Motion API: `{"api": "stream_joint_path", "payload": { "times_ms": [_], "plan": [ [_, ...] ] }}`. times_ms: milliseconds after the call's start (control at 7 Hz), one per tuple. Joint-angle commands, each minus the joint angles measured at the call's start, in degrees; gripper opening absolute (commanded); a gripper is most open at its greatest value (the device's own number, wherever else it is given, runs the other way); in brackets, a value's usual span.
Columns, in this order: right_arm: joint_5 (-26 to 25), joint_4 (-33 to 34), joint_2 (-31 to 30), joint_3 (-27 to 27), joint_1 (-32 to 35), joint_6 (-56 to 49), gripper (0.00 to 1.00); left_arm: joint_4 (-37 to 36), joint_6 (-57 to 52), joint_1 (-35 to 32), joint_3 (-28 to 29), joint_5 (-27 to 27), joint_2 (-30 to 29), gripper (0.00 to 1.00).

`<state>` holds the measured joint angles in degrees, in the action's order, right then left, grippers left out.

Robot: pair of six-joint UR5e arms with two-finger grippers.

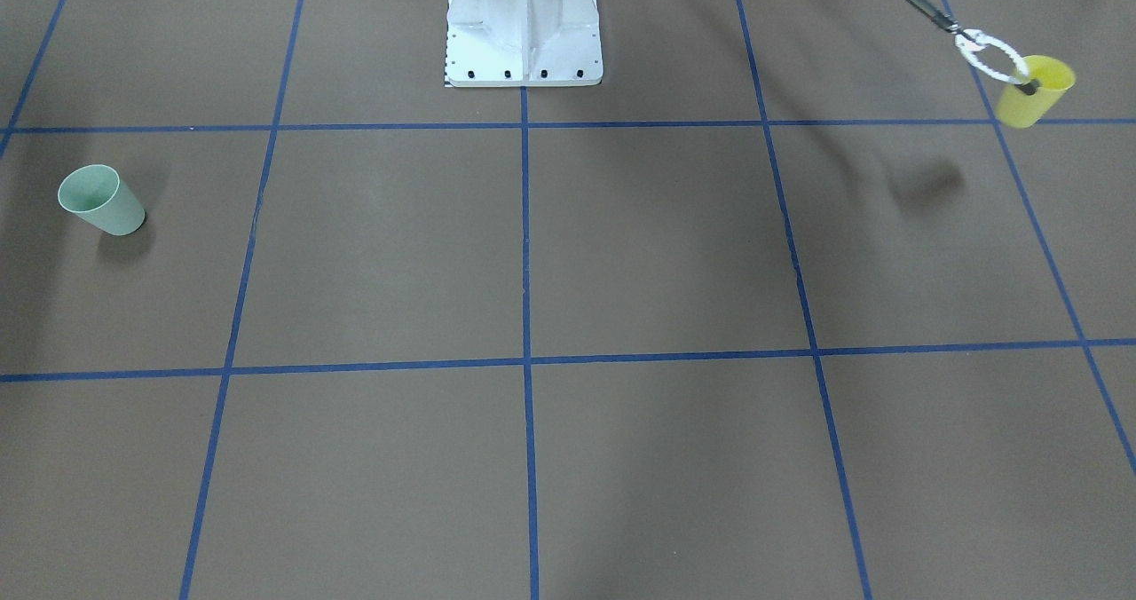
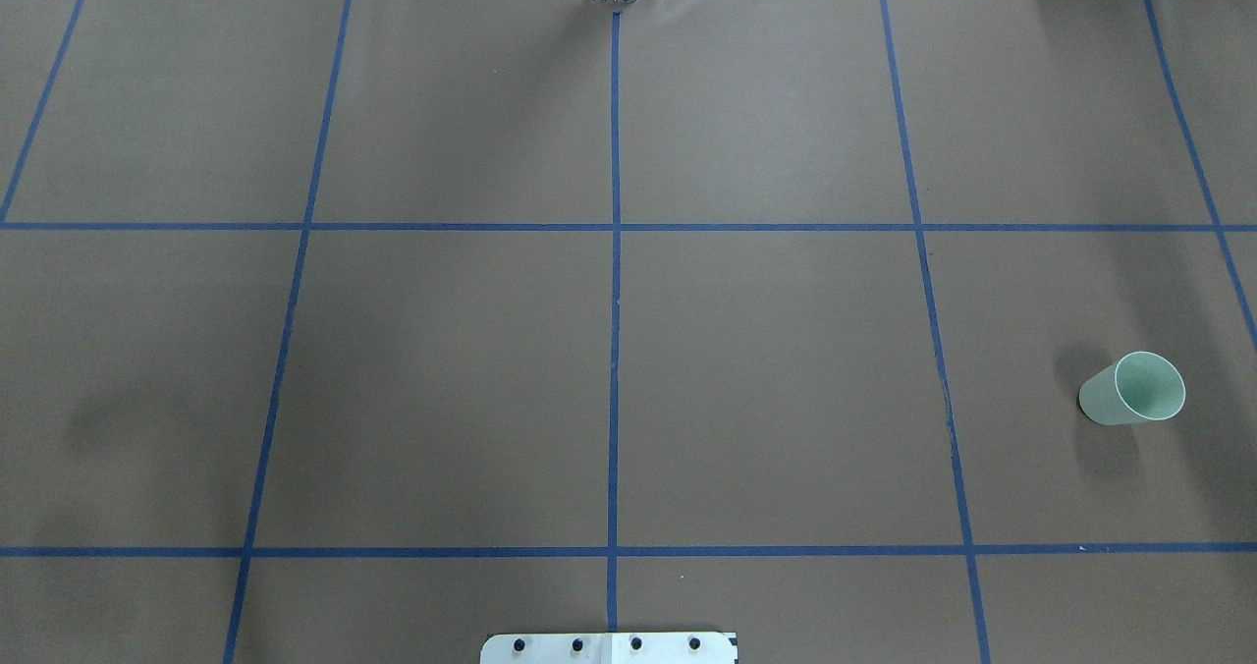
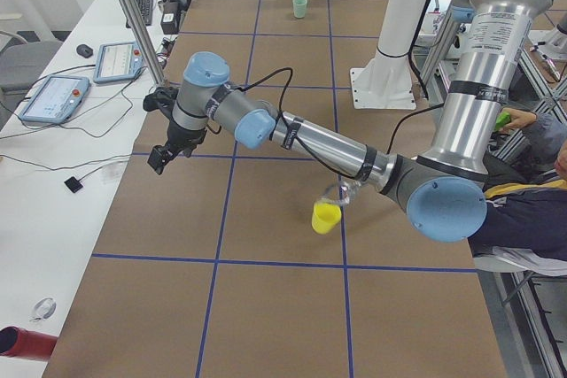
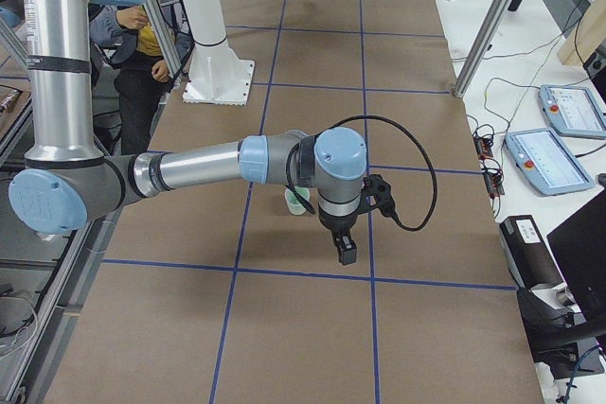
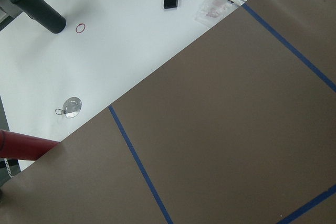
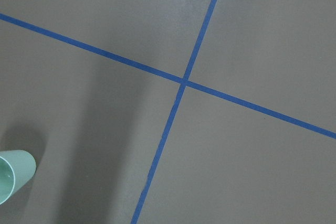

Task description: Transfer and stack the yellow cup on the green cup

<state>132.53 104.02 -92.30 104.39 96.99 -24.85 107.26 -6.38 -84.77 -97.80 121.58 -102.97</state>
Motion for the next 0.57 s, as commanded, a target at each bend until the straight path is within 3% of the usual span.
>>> {"api": "stream_joint_path", "payload": {
  "times_ms": [0,429],
  "plan": [
    [-0.34,-0.04,-0.86,-0.15,0.13,-0.20,1.00,0.58,0.49,0.04,0.76,-0.11,2.84,1.00],
    [-0.51,-0.04,-1.22,-1.73,0.13,0.06,1.00,2.85,0.23,-0.13,2.26,-0.12,9.01,1.00]
  ]
}}
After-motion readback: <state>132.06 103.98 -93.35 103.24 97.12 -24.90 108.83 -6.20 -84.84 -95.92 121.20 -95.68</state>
